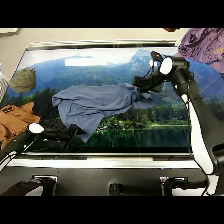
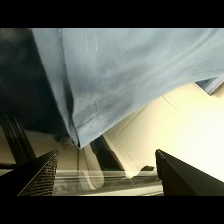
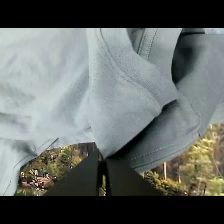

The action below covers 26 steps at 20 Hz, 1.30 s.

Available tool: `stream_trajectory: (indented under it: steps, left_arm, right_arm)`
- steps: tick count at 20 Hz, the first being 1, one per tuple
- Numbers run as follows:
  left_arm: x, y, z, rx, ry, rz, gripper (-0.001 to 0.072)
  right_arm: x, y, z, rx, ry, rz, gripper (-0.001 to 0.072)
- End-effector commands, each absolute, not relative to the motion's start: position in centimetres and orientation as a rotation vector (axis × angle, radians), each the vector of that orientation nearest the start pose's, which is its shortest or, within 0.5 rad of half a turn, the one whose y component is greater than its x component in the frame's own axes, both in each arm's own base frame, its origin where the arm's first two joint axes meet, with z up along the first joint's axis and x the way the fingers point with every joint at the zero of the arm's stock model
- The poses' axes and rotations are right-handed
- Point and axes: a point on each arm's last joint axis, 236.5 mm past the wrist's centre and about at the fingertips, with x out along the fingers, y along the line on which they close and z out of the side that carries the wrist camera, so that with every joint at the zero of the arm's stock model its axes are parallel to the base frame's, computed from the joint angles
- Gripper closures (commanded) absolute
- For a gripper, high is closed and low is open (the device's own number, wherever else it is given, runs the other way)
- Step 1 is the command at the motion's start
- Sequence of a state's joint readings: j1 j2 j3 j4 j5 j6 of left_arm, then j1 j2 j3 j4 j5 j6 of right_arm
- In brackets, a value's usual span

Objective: Fold the clothes and pants, and hang the long-sleeved shirts on hangers.

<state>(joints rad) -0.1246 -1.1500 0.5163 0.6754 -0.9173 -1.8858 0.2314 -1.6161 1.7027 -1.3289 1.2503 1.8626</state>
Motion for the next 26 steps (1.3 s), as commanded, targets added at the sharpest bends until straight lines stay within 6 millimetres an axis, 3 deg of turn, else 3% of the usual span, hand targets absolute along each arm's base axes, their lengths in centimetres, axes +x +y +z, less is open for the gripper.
stream_trajectory:
  steps: [1,8,9,11,13,14,17,19,21,23,24,26]
  left_arm:
    - [25.4,-17.9,-8.9,-1.145,1.550,0.038,-0.0013]
    - [26.5,-18.6,-10.8,-1.118,1.508,0.072,0.0011]
    - [26.8,-18.8,-10.8,-1.132,1.494,0.073,0.0136]
    - [27.2,-19.1,-10.9,-1.157,1.482,0.082,0.0279]
    - [27.5,-18.9,-11.0,-1.155,1.471,0.087,0.0627]
    - [27.7,-18.8,-11.0,-1.156,1.460,0.089,0.0691]
    - [30.2,-18.8,-9.0,-1.108,1.387,0.000,0.0692]
    - [34.2,-18.4,-4.5,-1.055,1.268,-0.125,0.0694]
    - [39.1,-15.8,2.8,-0.963,1.108,-0.220,0.0695]
    - [42.7,-11.5,12.1,-0.823,0.951,-0.250,0.0695]
    - [43.5,-9.2,16.8,-0.733,0.874,-0.249,0.0695]
    - [43.4,-4.3,26.3,-0.539,0.713,-0.176,0.0695]
  right_arm:
    - [46.9,16.6,6.0,0.320,1.226,0.188,0.0682]
    - [46.9,16.6,6.0,0.320,1.227,0.188,0.0682]
    - [46.9,16.6,6.0,0.320,1.229,0.188,0.0682]
    - [46.9,16.6,6.0,0.320,1.229,0.188,0.0682]
    - [46.8,16.6,6.0,0.320,1.230,0.188,0.0682]
    - [46.8,16.6,6.1,0.320,1.228,0.189,0.0682]
    - [46.9,16.6,7.0,0.323,1.203,0.195,0.0682]
    - [47.5,15.7,8.8,0.279,1.134,0.188,0.0683]
    - [48.5,13.0,12.7,0.192,1.012,0.121,0.0683]
    - [49.3,9.8,19.3,0.107,0.841,0.042,0.0683]
    - [49.2,8.0,23.5,0.074,0.738,-0.001,0.0683]
    - [47.4,5.6,31.9,0.053,0.544,-0.050,0.0683]
